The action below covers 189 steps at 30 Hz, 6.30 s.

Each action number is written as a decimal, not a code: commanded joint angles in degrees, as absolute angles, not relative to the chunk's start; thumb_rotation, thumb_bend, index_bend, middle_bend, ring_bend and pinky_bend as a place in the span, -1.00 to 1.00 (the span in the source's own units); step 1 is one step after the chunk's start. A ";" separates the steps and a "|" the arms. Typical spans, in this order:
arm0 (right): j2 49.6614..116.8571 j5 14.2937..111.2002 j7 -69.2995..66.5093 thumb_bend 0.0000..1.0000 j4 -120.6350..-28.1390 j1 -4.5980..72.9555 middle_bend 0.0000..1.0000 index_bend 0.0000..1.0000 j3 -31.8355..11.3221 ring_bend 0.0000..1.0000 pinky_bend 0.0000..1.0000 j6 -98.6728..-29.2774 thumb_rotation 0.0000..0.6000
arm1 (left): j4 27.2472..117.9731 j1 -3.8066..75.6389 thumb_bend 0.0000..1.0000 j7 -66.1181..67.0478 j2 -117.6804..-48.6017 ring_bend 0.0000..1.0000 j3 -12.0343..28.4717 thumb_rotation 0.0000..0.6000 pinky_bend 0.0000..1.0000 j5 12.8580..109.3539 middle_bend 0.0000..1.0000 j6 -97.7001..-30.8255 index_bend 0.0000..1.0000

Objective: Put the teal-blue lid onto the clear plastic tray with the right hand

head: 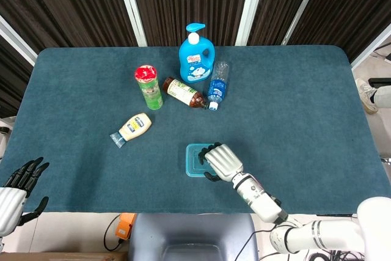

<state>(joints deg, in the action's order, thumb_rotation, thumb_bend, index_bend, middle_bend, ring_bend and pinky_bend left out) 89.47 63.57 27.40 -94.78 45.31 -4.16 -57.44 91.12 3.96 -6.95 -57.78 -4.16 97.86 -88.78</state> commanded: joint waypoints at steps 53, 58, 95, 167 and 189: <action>91.50 68.72 19.59 -0.08 -88.82 41.72 0.01 0.12 -3.92 -0.21 -0.07 -54.14 1.00 | 91.14 3.96 -0.19 -7.14 -57.72 -1.00 -4.11 1.00 -0.68 97.91 -1.00 -88.86 -1.00; 90.76 69.64 19.10 -0.07 -89.93 41.60 0.01 0.12 -4.93 -0.21 -0.07 -55.03 1.00 | 91.12 3.94 -0.19 -7.30 -57.68 -1.00 -4.08 1.00 -0.68 97.86 -1.00 -88.93 -1.00; 93.07 72.08 20.71 -0.07 -91.32 42.96 0.00 0.11 -4.92 -0.21 -0.06 -53.91 1.00 | 91.04 3.86 -0.19 -7.71 -57.56 -1.00 -4.17 1.00 -0.68 98.06 -1.00 -89.17 -1.00; 98.07 71.12 17.55 -0.07 -82.50 43.36 -0.02 0.08 -8.45 -0.24 -0.07 -54.24 1.00 | 90.91 3.85 -0.19 -8.12 -57.47 -1.00 -4.17 1.00 -0.68 98.12 -1.00 -89.28 -1.00; 98.43 71.73 16.83 -0.08 -81.49 42.91 -0.03 0.07 -7.39 -0.24 -0.07 -53.60 1.00 | 90.84 3.86 -0.19 -8.28 -57.46 -1.00 -4.20 1.00 -0.68 98.35 -1.00 -89.41 -1.00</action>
<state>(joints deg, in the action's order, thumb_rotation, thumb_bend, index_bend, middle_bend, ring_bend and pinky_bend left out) 98.42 71.73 16.83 -81.50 42.91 -7.40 -53.61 90.85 3.86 -8.27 -57.45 -4.20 98.35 -89.41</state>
